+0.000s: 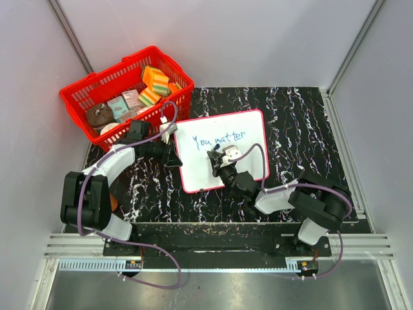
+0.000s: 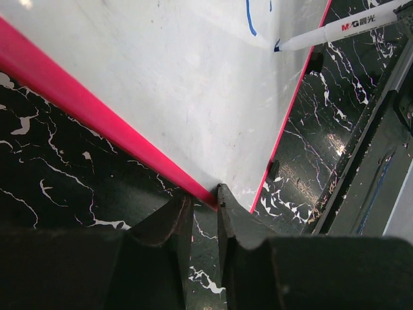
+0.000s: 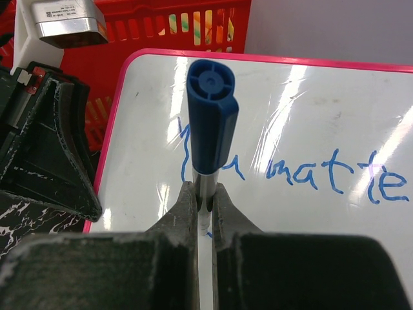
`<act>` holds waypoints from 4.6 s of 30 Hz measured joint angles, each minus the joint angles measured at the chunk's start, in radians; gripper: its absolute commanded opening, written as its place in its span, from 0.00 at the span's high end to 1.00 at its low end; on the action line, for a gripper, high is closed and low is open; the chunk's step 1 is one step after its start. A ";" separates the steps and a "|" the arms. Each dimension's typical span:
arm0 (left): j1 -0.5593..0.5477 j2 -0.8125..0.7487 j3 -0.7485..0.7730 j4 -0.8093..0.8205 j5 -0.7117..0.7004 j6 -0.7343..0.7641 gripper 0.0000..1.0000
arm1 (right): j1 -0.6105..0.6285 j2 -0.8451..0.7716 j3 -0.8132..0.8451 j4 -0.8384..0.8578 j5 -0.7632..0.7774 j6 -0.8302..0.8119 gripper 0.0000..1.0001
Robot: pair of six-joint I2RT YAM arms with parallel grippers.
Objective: Write a sentence on the whiteboard
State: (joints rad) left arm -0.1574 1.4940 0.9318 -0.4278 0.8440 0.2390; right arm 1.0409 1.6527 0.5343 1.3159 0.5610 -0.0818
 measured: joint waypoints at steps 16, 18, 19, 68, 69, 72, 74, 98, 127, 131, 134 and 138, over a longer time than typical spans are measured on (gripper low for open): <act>0.000 0.000 0.000 0.000 -0.003 0.000 1.00 | 0.000 -0.005 -0.009 -0.021 -0.029 0.050 1.00; 0.000 0.000 0.000 0.000 -0.003 0.000 1.00 | 0.001 -0.010 -0.013 -0.027 -0.027 0.050 1.00; 0.000 0.000 0.000 0.000 -0.003 0.000 1.00 | 0.001 -0.011 -0.014 -0.029 -0.027 0.050 1.00; 0.000 0.000 0.000 0.000 -0.002 0.000 1.00 | -0.023 -0.013 0.051 -0.031 0.039 -0.073 1.00; 0.000 0.000 0.000 0.000 -0.002 0.000 1.00 | -0.023 -0.013 0.051 -0.032 0.038 -0.066 1.00; 0.000 0.000 0.000 0.000 -0.002 0.000 1.00 | -0.023 -0.013 0.051 -0.038 0.029 -0.045 1.00; 0.000 0.000 0.000 0.000 -0.002 0.000 1.00 | -0.023 -0.013 0.050 -0.046 0.024 -0.032 1.00; 0.000 0.000 0.000 0.000 -0.003 0.000 1.00 | -0.023 -0.013 0.022 -0.029 0.025 0.005 1.00; 0.000 0.000 0.000 0.000 -0.006 0.000 1.00 | -0.039 -0.013 0.025 -0.045 0.009 0.067 1.00; 0.000 0.000 0.000 0.000 -0.008 0.000 1.00 | -0.039 -0.013 0.010 -0.043 -0.004 0.097 1.00; 0.000 0.000 0.000 0.000 -0.010 0.000 1.00 | -0.039 -0.014 0.002 -0.039 -0.006 0.114 1.00; 0.000 0.000 0.000 0.000 -0.010 0.000 1.00 | -0.039 -0.016 -0.007 -0.035 -0.006 0.129 1.00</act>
State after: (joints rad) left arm -0.1574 1.4937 0.9318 -0.4282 0.8341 0.2390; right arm 1.0023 1.6371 0.5270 1.2808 0.5552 0.0471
